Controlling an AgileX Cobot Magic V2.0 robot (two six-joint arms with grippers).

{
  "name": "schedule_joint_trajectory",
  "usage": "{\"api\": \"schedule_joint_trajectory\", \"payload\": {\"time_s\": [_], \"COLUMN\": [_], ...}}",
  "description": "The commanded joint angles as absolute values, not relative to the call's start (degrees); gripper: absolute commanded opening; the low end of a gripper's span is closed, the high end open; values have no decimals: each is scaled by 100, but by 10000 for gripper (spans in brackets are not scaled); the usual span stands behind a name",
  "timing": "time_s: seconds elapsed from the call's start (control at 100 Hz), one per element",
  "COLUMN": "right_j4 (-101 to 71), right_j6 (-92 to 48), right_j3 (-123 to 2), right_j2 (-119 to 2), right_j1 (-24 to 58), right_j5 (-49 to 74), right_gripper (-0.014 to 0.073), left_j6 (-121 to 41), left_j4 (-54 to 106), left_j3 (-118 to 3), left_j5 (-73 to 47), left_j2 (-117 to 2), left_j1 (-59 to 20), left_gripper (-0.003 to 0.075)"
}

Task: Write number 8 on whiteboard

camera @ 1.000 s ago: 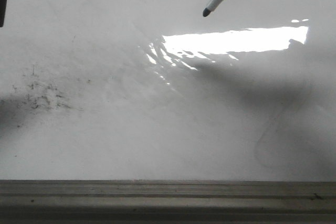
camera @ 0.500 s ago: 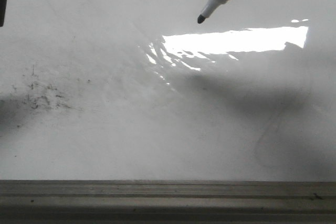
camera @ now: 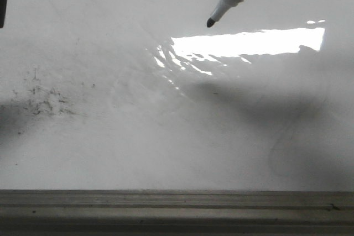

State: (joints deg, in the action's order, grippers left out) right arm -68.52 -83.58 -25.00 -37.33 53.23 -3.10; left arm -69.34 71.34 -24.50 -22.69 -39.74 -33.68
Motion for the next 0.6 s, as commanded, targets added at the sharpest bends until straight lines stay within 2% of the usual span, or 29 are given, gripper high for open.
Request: {"api": "schedule_joint_trajectory", "payload": {"time_s": [0.0,0.35,0.46,0.53,0.59], "right_j4": [-6782,-6691,-5961,-5192,-4250], "right_j6": [-8411,-8465,-8374,-7718,-6518], "right_j3": [-2693,-2680,-2680,-2680,-2680], "right_j2": [-3708,-3708,-3684,-3646,-3605], "right_j1": [5335,5335,5335,5335,5389], "right_j5": [-283,337,172,31,-169], "right_gripper": [-63,-63,-63,-63,-63], "left_j6": [-6947,-6947,-6947,-6947,-6947], "left_j4": [7337,7337,7337,7337,7337], "left_j3": [-2593,-2593,-2593,-2593,-2593], "left_j5": [-2164,-2174,-2174,-2174,-2174], "left_j2": [-3967,-3967,-3967,-3967,-3967], "left_j1": [-3382,-3382,-3382,-3382,-3382], "left_gripper": [-20,-20,-20,-20,-20]}}
